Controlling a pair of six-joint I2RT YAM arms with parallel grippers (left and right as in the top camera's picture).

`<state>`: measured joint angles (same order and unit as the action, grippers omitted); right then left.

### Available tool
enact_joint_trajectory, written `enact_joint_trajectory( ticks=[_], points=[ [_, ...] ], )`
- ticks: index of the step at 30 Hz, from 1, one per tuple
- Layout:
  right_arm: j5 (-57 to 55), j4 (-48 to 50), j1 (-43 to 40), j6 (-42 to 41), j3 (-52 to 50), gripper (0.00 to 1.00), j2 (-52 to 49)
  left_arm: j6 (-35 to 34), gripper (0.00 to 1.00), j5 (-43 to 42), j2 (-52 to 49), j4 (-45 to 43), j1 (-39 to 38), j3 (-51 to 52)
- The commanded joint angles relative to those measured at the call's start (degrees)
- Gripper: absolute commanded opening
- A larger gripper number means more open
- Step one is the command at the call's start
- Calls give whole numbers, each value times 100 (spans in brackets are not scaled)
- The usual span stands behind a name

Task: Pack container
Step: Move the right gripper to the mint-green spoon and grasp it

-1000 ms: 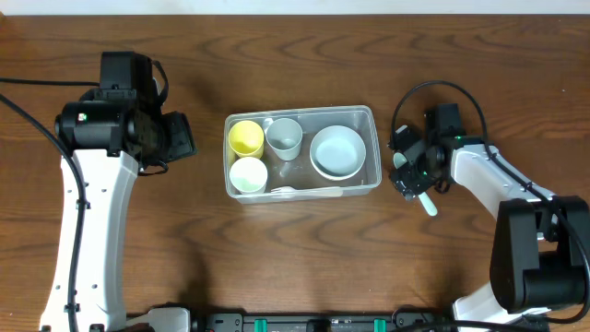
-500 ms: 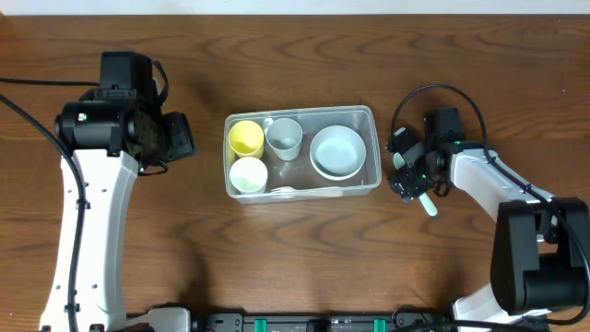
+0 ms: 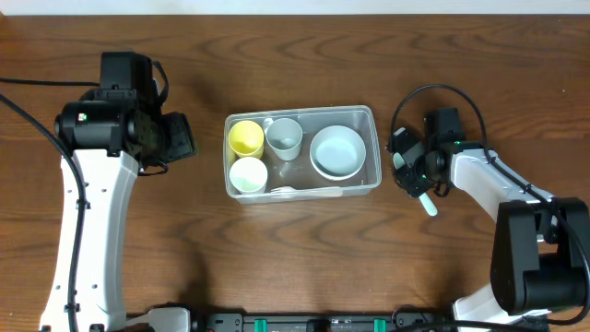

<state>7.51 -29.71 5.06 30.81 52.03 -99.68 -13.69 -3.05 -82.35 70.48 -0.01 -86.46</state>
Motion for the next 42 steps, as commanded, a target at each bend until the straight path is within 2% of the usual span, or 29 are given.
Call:
enact_joint_trajectory(
  ticks=[1, 7, 16, 26, 30, 34, 42],
  points=[
    [46, -146, 59, -70, -146, 49, -85, -7, 64, 4, -17, 20, 22, 63],
    [46, -240, 59, -310, -146, 45, -85, -7, 64, 2, -17, 22, 22, 66],
    [46, -267, 59, -313, -146, 27, -85, -9, 64, 4, -17, 22, 22, 66],
    [46, -210, 59, -313, -146, 20, -85, -7, 64, 4, -17, 20, 22, 66],
    [46, -151, 59, -415, -144, 8, -83, -9, 64, 4, -17, 22, 22, 63],
    [46, -125, 59, -444, -116, 2, -83, -7, 64, 4, -17, 22, 22, 66],
    [-282, -562, 59, -1274, 715, 1, 68, -7, 64, 4, -17, 24, 22, 63]
  ],
)
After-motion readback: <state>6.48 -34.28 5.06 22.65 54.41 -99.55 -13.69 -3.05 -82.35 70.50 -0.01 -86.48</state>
